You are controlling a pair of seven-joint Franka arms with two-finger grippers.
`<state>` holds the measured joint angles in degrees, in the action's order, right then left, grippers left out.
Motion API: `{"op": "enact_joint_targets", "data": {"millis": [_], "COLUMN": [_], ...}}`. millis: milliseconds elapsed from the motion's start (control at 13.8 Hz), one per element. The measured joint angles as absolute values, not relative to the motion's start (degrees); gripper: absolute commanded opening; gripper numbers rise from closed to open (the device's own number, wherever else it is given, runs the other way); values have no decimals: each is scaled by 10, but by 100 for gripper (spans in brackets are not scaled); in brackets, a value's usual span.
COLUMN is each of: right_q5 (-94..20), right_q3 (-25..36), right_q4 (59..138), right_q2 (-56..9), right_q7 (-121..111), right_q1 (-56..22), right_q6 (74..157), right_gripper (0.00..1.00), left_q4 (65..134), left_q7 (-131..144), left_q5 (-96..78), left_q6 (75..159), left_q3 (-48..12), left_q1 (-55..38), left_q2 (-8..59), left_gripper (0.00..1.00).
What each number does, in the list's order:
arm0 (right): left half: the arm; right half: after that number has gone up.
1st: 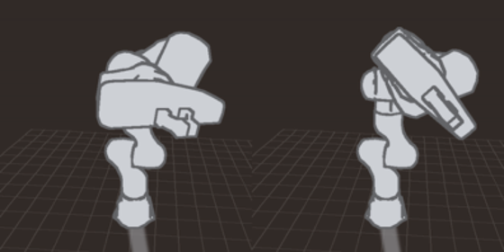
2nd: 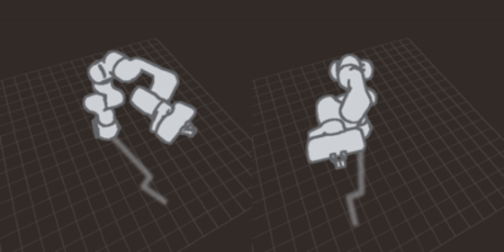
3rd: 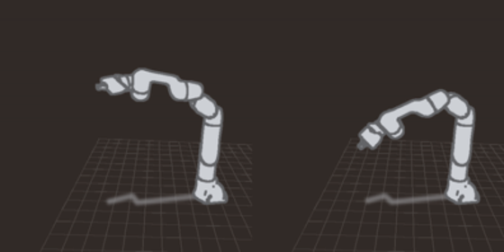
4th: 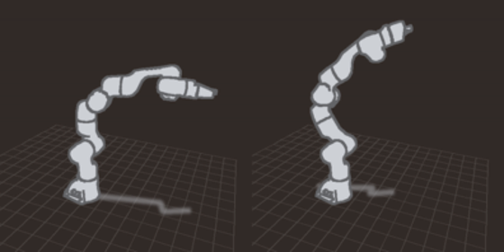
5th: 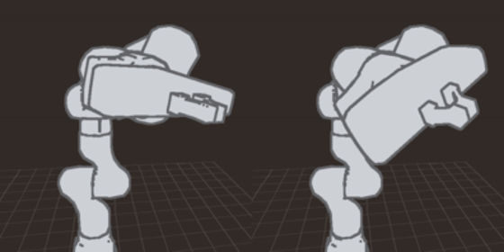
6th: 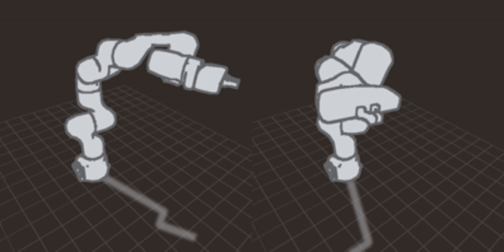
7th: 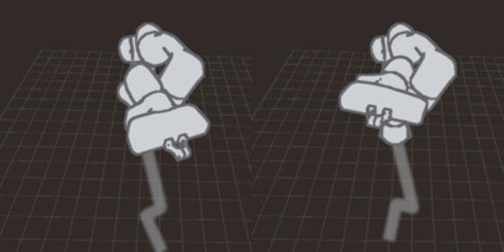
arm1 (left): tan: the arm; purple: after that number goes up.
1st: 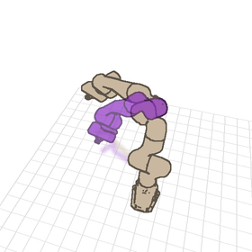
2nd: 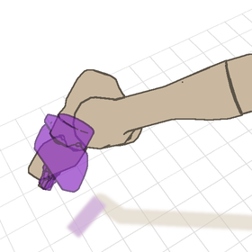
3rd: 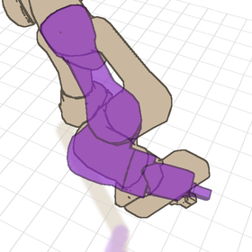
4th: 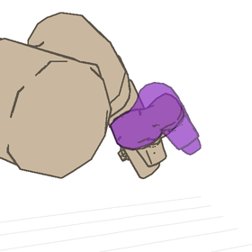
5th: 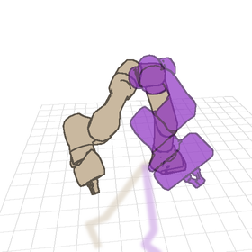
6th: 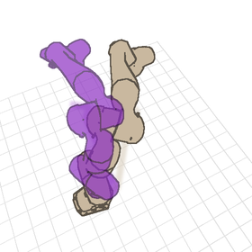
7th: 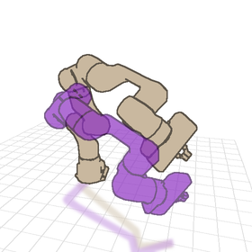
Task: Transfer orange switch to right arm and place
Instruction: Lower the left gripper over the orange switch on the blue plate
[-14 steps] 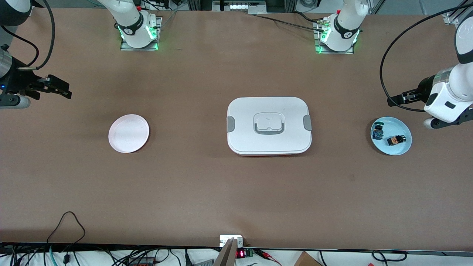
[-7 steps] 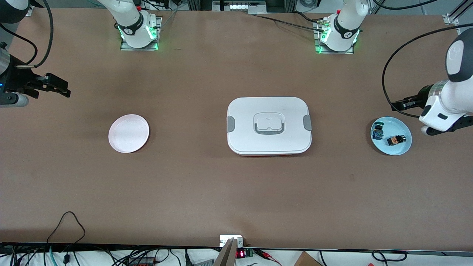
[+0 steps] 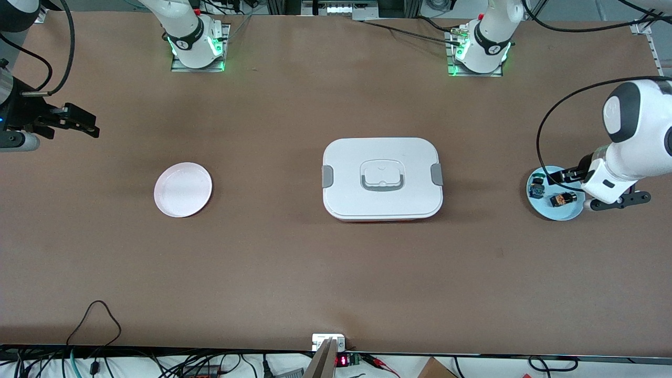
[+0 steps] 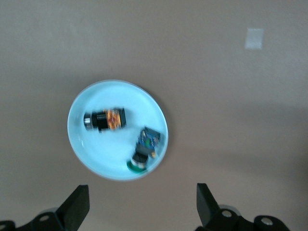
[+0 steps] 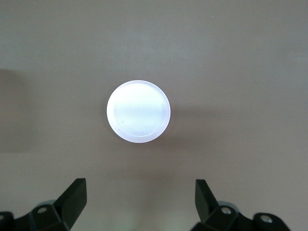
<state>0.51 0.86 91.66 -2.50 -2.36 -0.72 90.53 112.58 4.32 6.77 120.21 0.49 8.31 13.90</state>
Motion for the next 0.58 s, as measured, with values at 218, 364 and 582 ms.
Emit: {"op": "enact_joint_targets", "data": {"millis": [218,364,582], "right_q5": [5,5,5], "right_q3": [9,9,9], "right_q4": [916,916,915], "right_q2": [-25,-25,-25], "right_q7": [-24,-24,-24], "right_q1": [-7,-7,-7], "right_q6": [905,905,905], "right_gripper": [100,100,100], "left_q4": [1183,1209,1225], "left_q7": [3,-25,-48], "left_q5": [68,68,68], "left_q6": [1330,1405,1473], "left_q3": [5,6,5], "left_q1": [127,155,178], "left_q2": [165,187,218], "left_gripper": [98,99,99]}}
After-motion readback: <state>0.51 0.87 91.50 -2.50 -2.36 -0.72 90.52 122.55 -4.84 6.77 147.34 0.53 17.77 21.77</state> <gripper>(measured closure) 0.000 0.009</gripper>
